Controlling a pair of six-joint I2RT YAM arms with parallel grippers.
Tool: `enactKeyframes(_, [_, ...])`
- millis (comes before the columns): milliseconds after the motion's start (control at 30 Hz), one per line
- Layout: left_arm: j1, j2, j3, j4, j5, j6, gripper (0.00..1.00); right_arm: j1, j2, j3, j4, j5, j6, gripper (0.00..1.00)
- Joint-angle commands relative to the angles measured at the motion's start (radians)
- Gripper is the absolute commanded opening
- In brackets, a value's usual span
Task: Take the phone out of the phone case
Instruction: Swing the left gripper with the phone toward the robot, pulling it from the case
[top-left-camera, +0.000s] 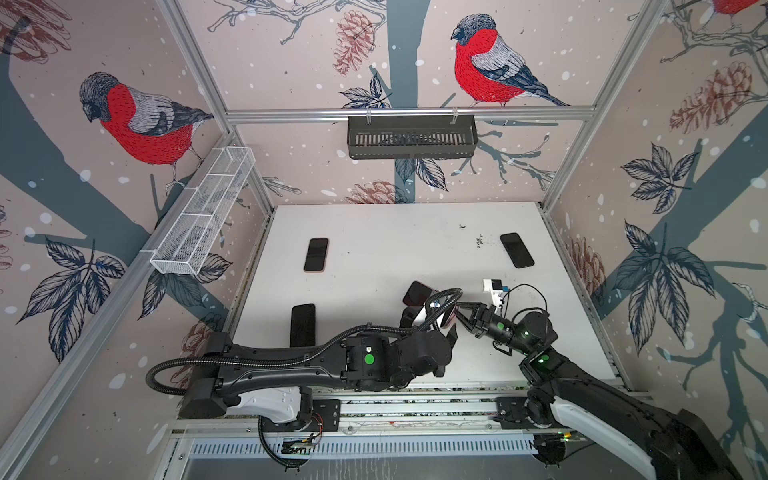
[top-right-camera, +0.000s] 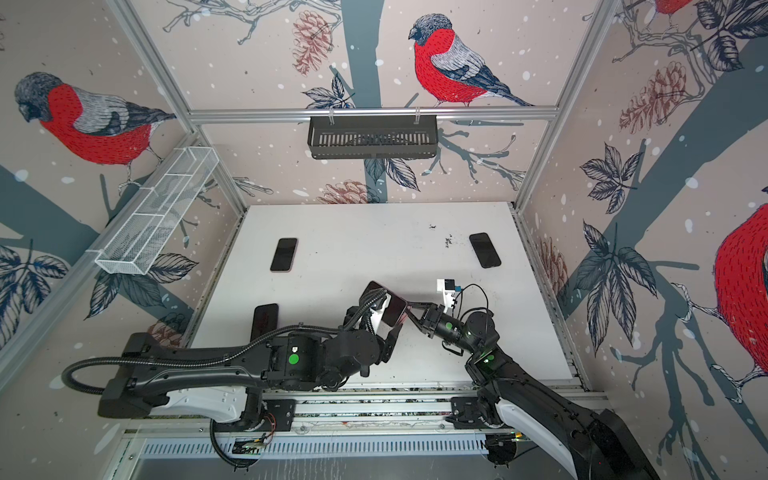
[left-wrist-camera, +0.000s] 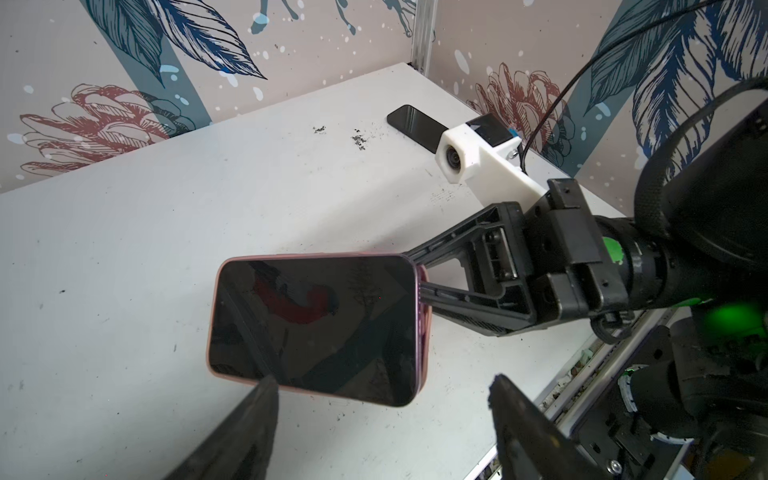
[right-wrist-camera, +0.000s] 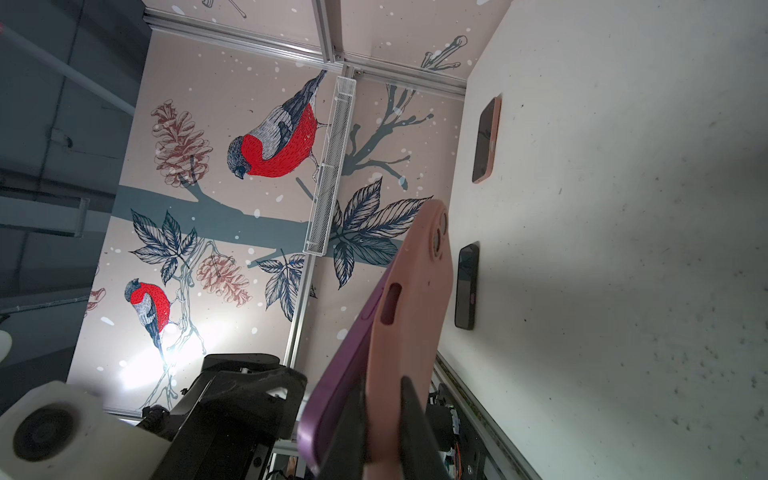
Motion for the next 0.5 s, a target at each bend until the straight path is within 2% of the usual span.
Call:
enactKeyframes(0, [-0.002,0.041,0.034,-0.050,0.006,0.016,0.79,0.001,-0.006,-0.001,0.067,0.004,-0.002,0.04])
enactKeyframes(200, [-0.002,0.128,0.110,-0.150,-0.052,-0.011,0.74,0.002,-0.013,-0.008,0.066,0.005,-0.003,0.04])
enactKeyframes(467, [-0.001,0.187,0.131,-0.216,-0.137,-0.048,0.72,0.003,-0.022,-0.020,0.064,0.009,-0.004,0.04])
